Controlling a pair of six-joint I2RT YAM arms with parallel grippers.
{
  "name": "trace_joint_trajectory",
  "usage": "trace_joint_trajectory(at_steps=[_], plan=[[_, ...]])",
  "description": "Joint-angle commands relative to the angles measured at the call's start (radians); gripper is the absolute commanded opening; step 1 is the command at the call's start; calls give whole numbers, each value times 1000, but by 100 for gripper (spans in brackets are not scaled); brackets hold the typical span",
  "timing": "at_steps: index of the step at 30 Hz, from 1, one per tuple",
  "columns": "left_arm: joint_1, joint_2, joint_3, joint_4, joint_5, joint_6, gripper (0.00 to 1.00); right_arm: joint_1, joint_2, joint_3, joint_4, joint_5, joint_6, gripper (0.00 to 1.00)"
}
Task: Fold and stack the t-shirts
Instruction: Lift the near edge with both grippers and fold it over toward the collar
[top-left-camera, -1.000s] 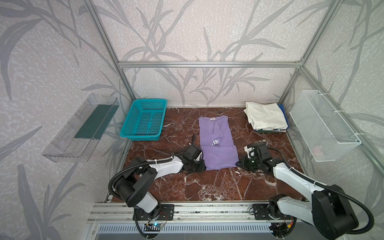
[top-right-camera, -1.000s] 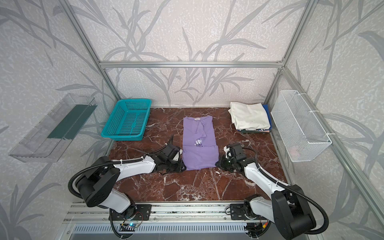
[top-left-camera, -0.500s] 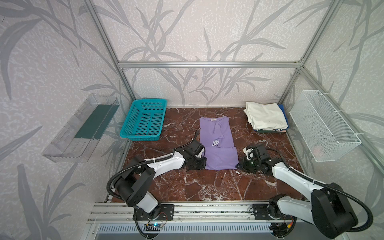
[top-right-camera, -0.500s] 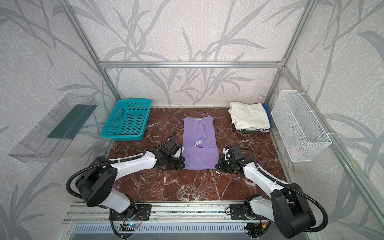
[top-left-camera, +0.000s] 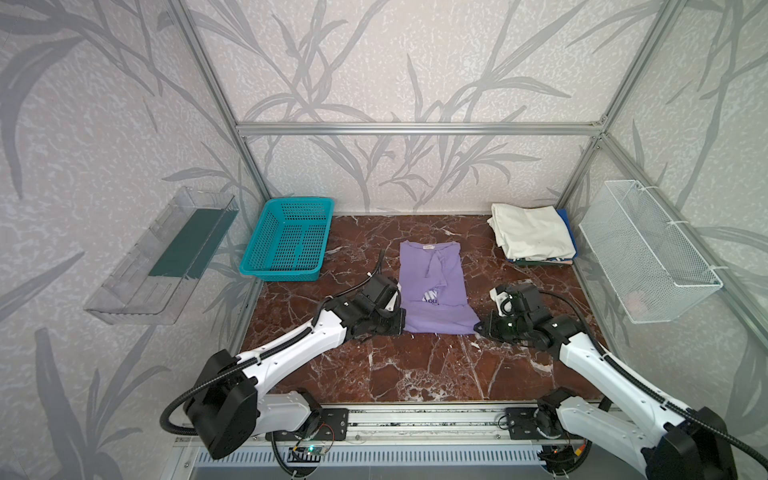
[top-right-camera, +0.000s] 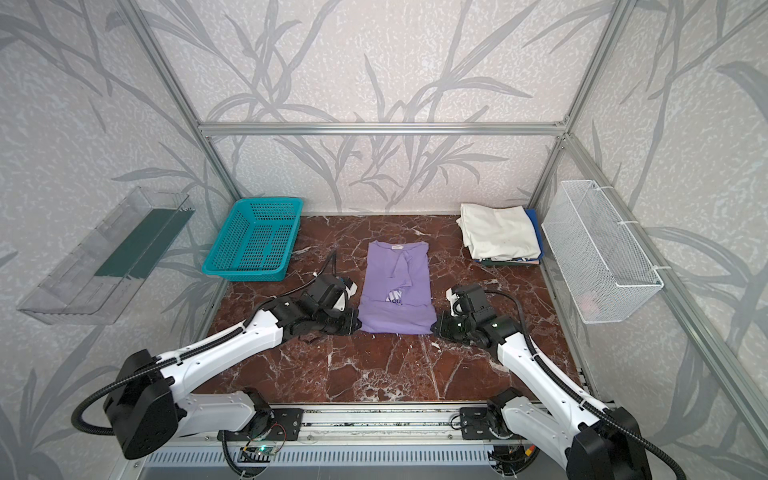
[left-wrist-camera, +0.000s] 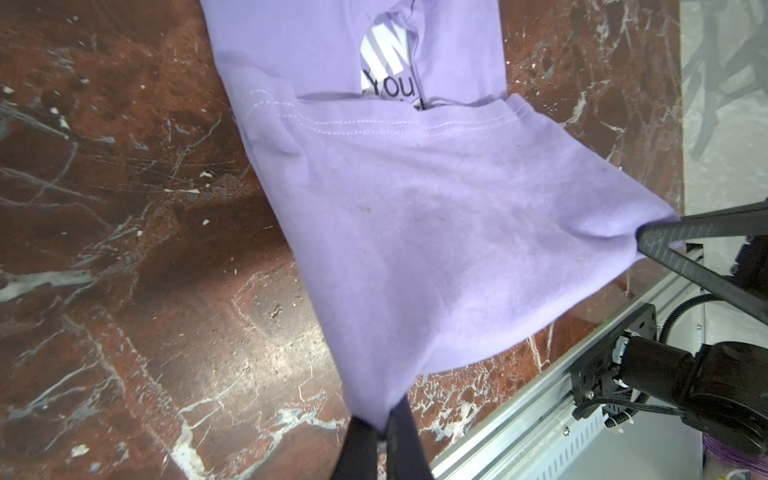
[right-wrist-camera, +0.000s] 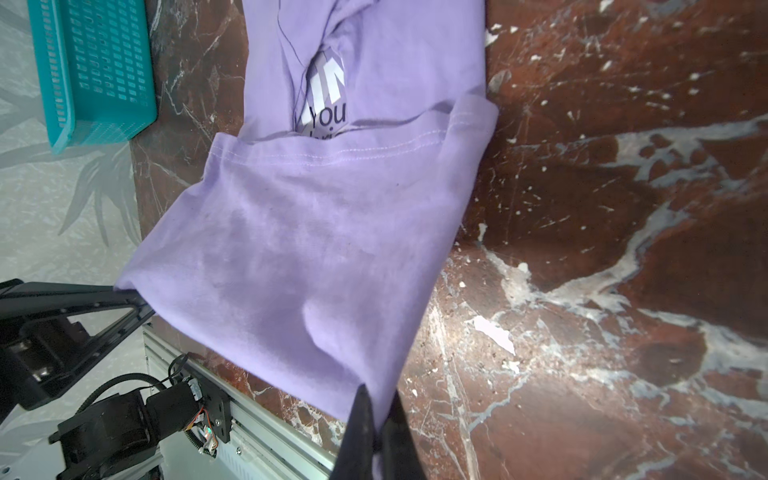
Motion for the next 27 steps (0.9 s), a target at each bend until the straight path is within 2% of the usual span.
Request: trace_joint_trajectory(at_steps=[1,7,12,21,27], plan=[[-18,-80,22,-79,-41,-33,0,43,-55,64,-99,38,11,0],[-24,-173,36,-101,-83,-37,0,71,-108,119,-111,48,46,0],[-20,-144,90,-132,-102,3,0,71,-77,170,-85,105,21,0],[32,-56,159,-134,-74,67,0,70,87,284,-32,162,-78,0],[109,3,178,-86,-32,102,0,60,219,360,5,169,-121,0]])
